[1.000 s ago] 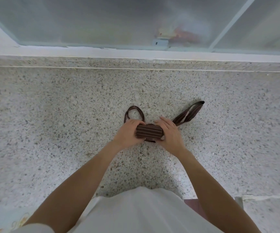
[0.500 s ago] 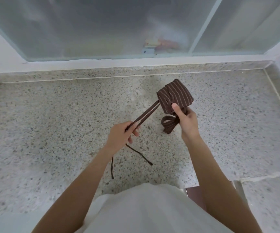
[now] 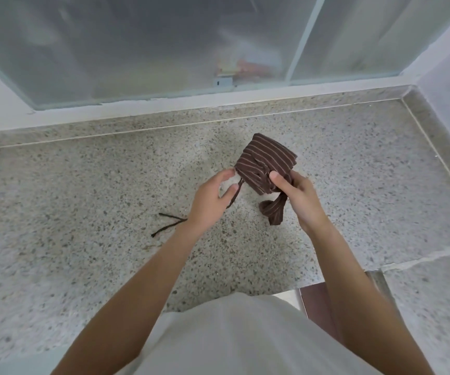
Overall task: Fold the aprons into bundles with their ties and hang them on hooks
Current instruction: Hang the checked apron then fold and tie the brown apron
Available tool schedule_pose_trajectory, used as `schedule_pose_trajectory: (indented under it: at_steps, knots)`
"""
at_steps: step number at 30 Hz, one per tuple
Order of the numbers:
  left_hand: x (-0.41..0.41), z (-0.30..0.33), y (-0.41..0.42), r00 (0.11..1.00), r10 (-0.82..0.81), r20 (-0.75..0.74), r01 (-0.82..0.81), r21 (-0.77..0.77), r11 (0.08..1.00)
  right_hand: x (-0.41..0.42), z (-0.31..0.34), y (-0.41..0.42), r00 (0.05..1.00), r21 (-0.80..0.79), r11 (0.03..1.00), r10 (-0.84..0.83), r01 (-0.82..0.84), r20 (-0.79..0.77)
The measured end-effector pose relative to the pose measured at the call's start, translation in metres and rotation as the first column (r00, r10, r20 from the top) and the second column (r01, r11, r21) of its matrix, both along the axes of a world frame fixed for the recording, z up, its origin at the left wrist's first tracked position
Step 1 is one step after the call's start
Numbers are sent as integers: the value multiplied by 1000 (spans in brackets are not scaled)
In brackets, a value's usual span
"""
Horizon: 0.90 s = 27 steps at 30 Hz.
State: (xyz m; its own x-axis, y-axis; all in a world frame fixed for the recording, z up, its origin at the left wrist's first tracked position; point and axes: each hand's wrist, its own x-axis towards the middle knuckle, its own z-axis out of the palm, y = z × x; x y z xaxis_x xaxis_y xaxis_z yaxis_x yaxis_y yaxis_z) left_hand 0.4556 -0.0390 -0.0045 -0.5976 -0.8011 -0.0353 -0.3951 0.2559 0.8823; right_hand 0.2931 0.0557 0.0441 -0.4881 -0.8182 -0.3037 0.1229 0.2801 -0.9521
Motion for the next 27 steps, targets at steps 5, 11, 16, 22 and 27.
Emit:
schedule_pose_trajectory:
  at_steps: [5, 11, 16, 22, 27]
  knots:
    - [-10, -1, 4, 970, 178, -165, -161, 107, 981, 0, 1, 2, 999, -11, 999, -39, 39, -20]
    - [7, -10, 11, 997, 72, -15, -72, -24, 997, 6, -14, -10, 967, 29, 971, -233, 238, -106]
    - [31, -12, 5, 964, -49, 262, 174, -481, 859, -10, -34, -18, 380, 205, 976, 166, 67, -910]
    - [41, 42, -52, 974, -168, 154, 211, -329, 920, -25, -26, -15, 285, 324, 603, 697, -729, -658]
    - [40, 30, -47, 993, 66, -99, -54, 121, 991, -10, 5, -9, 792, -118, 784, 602, -610, -97]
